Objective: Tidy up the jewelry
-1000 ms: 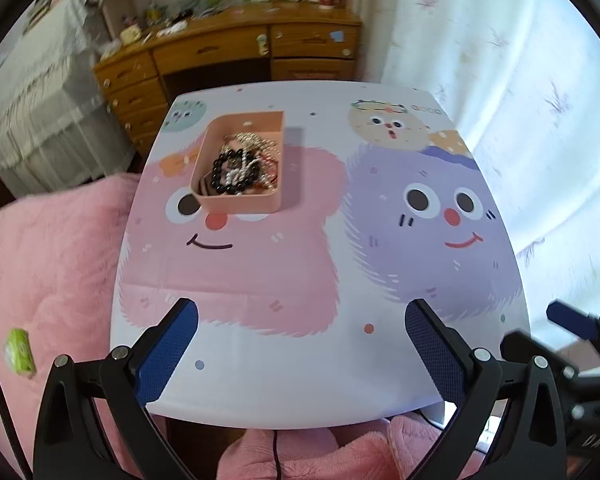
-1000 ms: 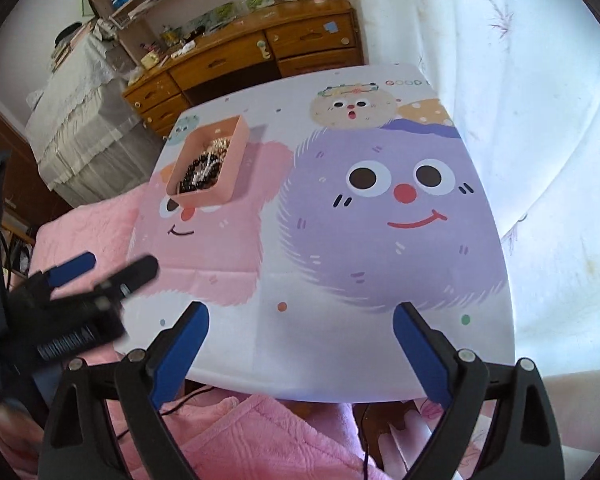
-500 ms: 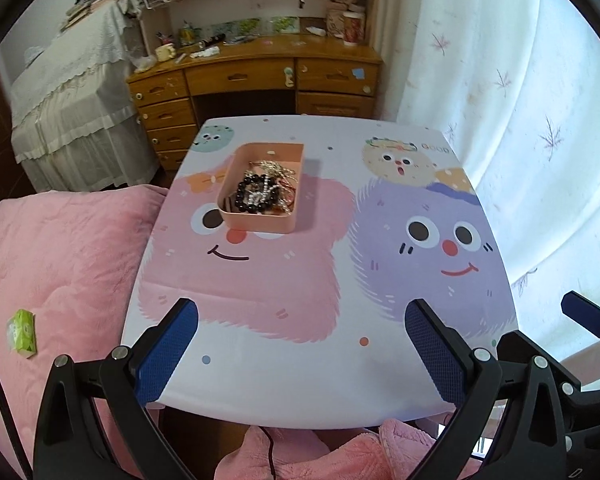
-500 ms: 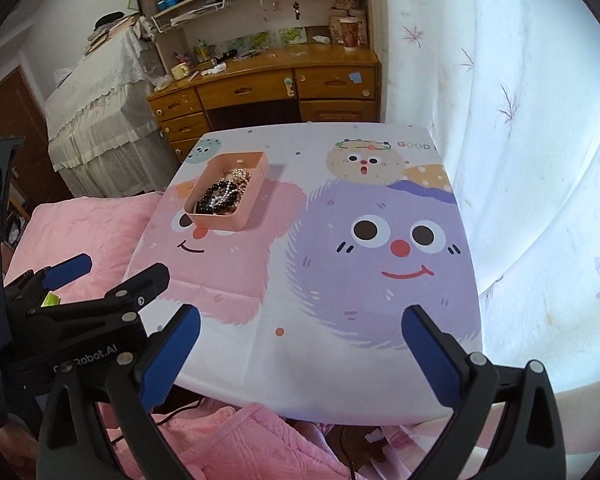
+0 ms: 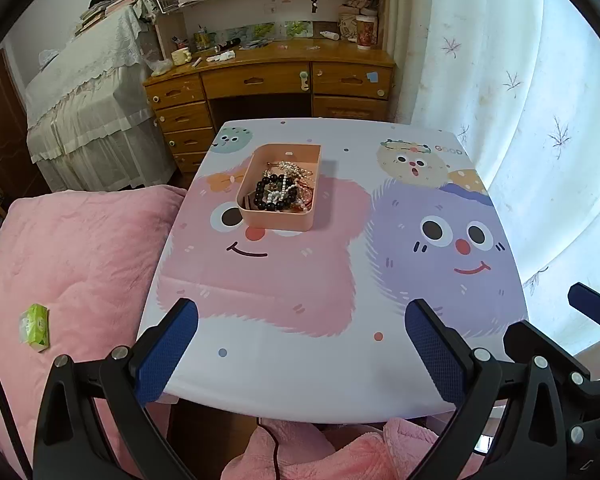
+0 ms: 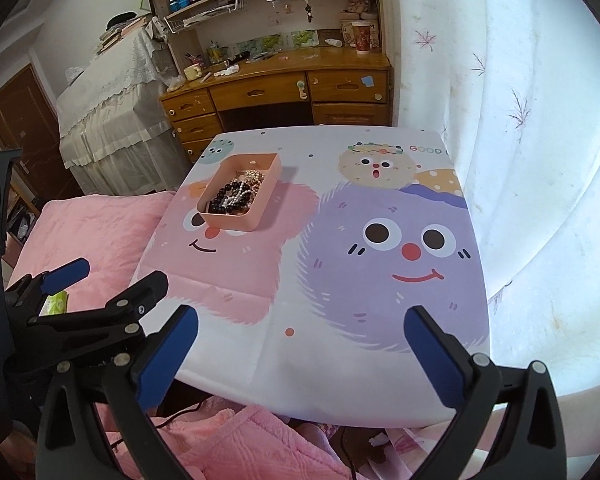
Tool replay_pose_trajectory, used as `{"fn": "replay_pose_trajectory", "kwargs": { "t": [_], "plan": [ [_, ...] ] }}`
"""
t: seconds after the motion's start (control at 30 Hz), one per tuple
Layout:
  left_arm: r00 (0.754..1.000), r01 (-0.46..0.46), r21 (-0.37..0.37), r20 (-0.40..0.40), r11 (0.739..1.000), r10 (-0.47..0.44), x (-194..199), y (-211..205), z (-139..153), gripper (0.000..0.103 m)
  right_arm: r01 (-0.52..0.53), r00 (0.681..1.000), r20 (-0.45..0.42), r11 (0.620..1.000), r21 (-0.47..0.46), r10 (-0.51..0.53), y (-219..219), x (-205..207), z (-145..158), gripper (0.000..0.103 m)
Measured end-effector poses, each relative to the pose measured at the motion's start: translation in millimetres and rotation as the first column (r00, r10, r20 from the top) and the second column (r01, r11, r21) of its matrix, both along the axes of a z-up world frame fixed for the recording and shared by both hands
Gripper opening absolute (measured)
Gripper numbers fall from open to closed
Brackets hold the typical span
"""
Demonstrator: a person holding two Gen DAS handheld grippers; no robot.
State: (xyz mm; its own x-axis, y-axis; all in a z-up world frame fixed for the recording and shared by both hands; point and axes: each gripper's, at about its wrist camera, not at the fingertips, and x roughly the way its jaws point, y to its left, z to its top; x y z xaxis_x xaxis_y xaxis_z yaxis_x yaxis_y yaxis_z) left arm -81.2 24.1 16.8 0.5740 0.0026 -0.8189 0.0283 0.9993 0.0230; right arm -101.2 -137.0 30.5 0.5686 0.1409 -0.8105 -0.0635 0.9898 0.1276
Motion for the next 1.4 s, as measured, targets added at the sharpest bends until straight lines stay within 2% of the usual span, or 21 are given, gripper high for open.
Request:
{"fn": "replay_pose_trajectory", "kwargs": {
  "t": [0.9, 1.4],
  "plan": [
    [1.0, 0.003, 0.01, -0.017, 1.0, -0.003, 1.5, -6.5, -4.9, 0.102, 0.01, 1.0, -0.025, 1.0, -0.01, -0.01, -6.7, -0.7, -5.1, 0.103],
    [1.0, 0.019, 0.043, -0.009, 0.999, -0.019, 4.7, -16.3, -5.9, 0.102, 0.038, 0.999, -0.03, 0.999, -0.008, -0.038, -14.8, 2.9, -7.9, 0.103]
  ]
}}
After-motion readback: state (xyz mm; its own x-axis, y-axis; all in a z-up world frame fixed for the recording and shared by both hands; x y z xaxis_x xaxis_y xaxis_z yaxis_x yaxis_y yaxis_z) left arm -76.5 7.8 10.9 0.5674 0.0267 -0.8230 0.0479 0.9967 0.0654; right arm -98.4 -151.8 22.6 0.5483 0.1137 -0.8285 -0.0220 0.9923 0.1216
